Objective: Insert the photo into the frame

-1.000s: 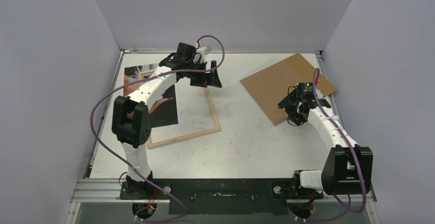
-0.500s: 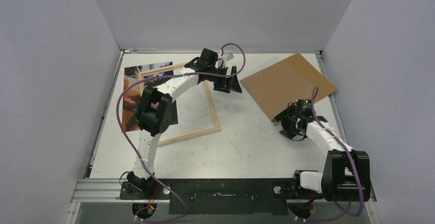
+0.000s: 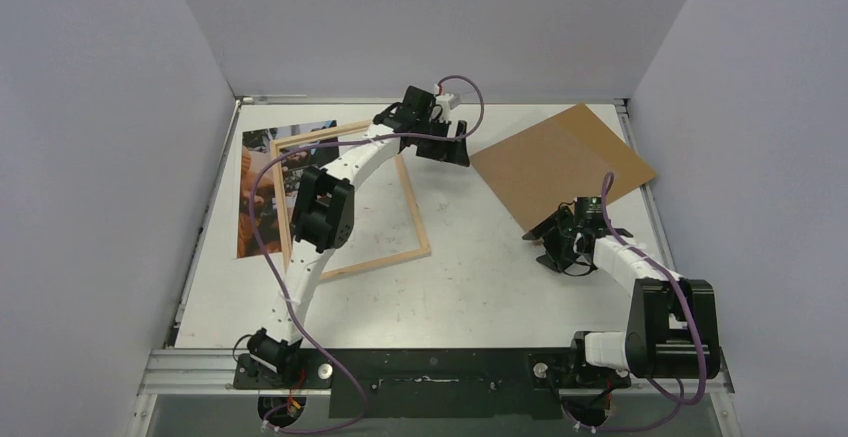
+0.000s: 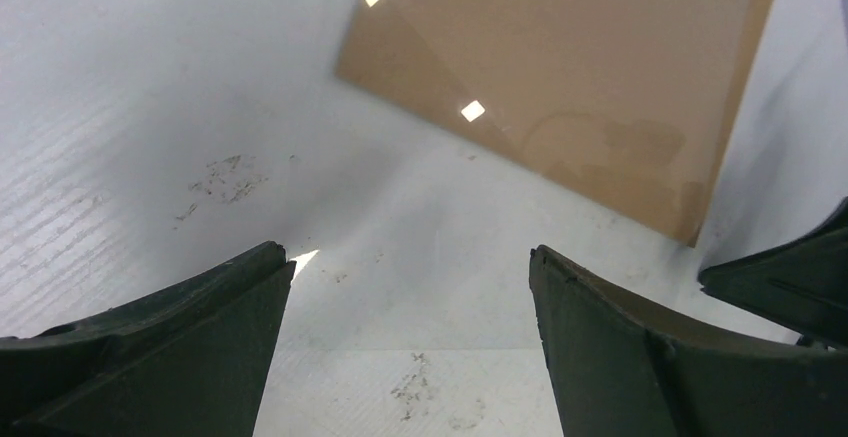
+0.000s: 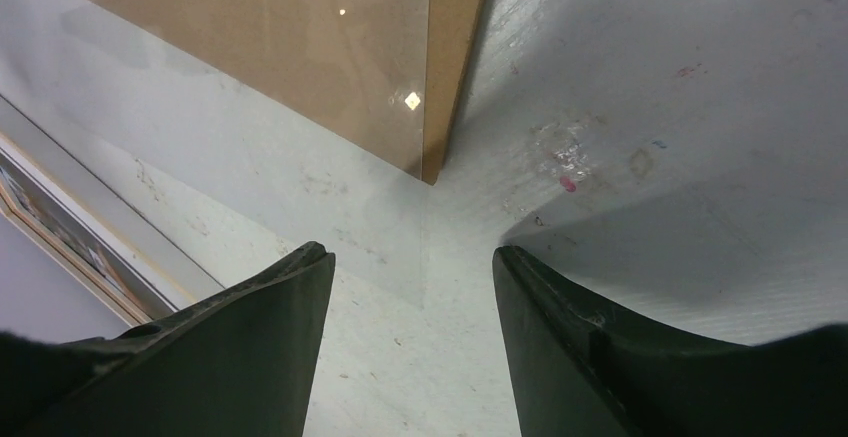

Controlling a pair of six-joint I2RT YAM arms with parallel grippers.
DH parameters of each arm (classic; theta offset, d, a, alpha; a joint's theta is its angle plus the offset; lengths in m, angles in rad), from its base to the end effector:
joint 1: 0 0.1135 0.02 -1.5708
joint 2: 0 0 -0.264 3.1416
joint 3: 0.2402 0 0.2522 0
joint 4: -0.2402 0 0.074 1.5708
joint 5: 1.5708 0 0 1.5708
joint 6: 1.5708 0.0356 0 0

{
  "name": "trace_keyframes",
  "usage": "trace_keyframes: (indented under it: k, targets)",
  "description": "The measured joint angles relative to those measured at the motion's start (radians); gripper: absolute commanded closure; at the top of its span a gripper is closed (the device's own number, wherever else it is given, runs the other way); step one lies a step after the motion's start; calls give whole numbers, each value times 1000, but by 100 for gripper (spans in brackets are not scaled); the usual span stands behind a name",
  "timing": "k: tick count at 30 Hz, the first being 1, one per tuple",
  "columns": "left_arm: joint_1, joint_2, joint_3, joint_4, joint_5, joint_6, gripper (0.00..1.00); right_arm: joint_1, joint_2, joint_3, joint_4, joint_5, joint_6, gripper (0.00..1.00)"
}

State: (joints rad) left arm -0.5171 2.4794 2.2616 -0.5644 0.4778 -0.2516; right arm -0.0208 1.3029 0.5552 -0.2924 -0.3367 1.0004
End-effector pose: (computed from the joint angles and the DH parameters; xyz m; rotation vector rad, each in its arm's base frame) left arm 0.4746 -0.2887 0.2070 0.5645 2.3709 -0.9258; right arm 0.2252 0.0071 0.1527 1.2242 2.4434 0.7585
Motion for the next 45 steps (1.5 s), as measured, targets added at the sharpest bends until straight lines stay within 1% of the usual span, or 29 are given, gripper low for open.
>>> trace_keyframes:
  k: [4,7,11,16,28,35,45]
  targets:
    - [0,49,2,-24,-30,1,12,0,0,3,-21,16,-18,39]
    - [0,72,2,-39,-37,10,12,0,6,3,-5,14,-22,38]
    - [0,80,15,-45,-40,57,9,-6,49,0,89,-33,-6,39]
    - [0,89,27,-46,-42,100,9,-6,76,-19,190,-80,16,39]
    - [23,135,81,-55,137,90,14,-13,83,-32,239,-119,10,38]
    - [31,139,91,-86,182,47,16,-13,83,-32,229,-149,-2,38]
    - [79,139,91,-97,207,-2,16,-12,80,-26,184,-193,-28,37]
